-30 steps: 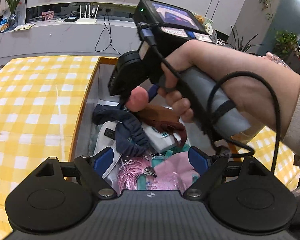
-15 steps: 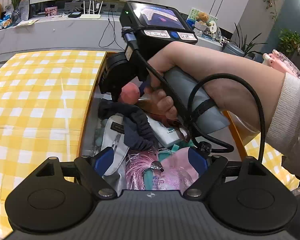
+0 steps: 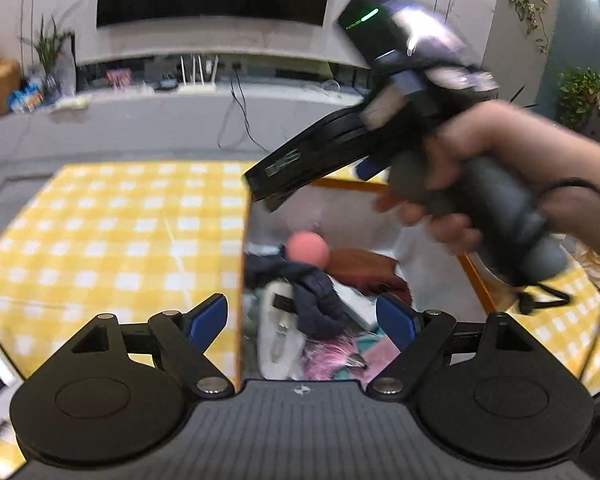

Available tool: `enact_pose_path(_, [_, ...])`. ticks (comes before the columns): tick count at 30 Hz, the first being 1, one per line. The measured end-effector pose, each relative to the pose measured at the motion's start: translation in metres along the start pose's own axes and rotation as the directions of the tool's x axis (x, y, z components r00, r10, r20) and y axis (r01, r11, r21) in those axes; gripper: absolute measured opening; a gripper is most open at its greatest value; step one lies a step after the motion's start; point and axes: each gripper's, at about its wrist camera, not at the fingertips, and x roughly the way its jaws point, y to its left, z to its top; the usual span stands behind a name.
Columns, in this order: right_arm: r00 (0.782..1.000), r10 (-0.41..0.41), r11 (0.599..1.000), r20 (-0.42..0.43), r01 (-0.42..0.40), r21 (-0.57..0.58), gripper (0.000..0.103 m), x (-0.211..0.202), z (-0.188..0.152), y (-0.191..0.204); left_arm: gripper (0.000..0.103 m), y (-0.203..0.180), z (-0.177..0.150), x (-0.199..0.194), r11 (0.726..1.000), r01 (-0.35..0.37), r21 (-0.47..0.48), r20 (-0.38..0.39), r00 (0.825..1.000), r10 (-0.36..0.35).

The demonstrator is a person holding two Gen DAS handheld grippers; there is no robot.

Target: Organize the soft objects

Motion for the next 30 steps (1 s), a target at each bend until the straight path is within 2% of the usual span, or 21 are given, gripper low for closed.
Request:
enact_pose_path(2, [0.994,-0.024,0.999,0.102,0.027,-0.024,0.100,-0.042,-0.008,0.006,0.099,-0.003,0.001,-0.008,0.999,-0.030,0.029,0.029,0.999,0.029])
enact_pose_path(4, [0.973,-0.056,0.997,0.223,0.067,-0.043,0.100,-0.090,-0.020,0.010,0.099,-0.010,0.003,-0.015,0.995,-0.059,0.076,0.047,0.997,0.055])
enact_pose_path(7, [0.910,-0.133,0.989,0.394,0.149,-0.010,0.100,-0.166,-0.056,0.004,0.099,-0.029,0.005,-0.031,0.985,-0.120,0.124,0.120,0.987,0.105])
enact_pose_path(8, [0.878,-0.187,0.981,0.440,0.194,0.028,0.100,-0.191,-0.075,-0.002,0.099,-0.035,0.005,-0.035,0.983,-0.132,0.126,0.147,0.983,0.113])
enact_pose_path(11, [0.823,-0.302,0.953,0.481,0.274,0.130,0.100,-0.232,-0.133,-0.024,0.099,-0.058,0.005,-0.047,0.985,-0.134,0.113,0.202,0.973,0.109])
enact_pose_path(13, [0.804,-0.357,0.934,0.476,0.307,0.183,0.100,-0.238,-0.175,-0.039,0.099,-0.074,0.003,-0.049,0.989,-0.113,0.097,0.206,0.974,0.091])
enact_pose_path(14, [0.805,-0.375,0.927,0.460,0.319,0.196,0.100,-0.235,-0.194,-0.043,0.099,-0.083,0.001,-0.050,0.991,-0.109,0.082,0.208,0.974,0.090])
enact_pose_path(17, [0.829,-0.405,0.914,0.386,0.355,0.198,0.100,-0.211,-0.245,-0.050,0.099,-0.109,-0.011,-0.049,0.990,-0.121,0.072,0.208,0.973,0.104])
enact_pose_path(19, [0.831,-0.405,0.914,0.382,0.354,0.198,0.100,-0.200,-0.269,-0.050,0.099,-0.126,-0.021,-0.050,0.988,-0.128,0.091,0.210,0.972,0.107])
enact_pose_path(25, [0.850,-0.368,0.923,0.377,0.286,0.256,0.100,-0.181,-0.298,-0.057,0.098,-0.159,-0.064,-0.045,0.983,-0.144,0.112,0.177,0.976,0.123])
enact_pose_path(30, [0.863,-0.343,0.927,0.370,0.248,0.282,0.100,-0.178,-0.321,-0.056,0.098,-0.162,-0.081,-0.047,0.983,-0.155,0.097,0.174,0.975,0.136])
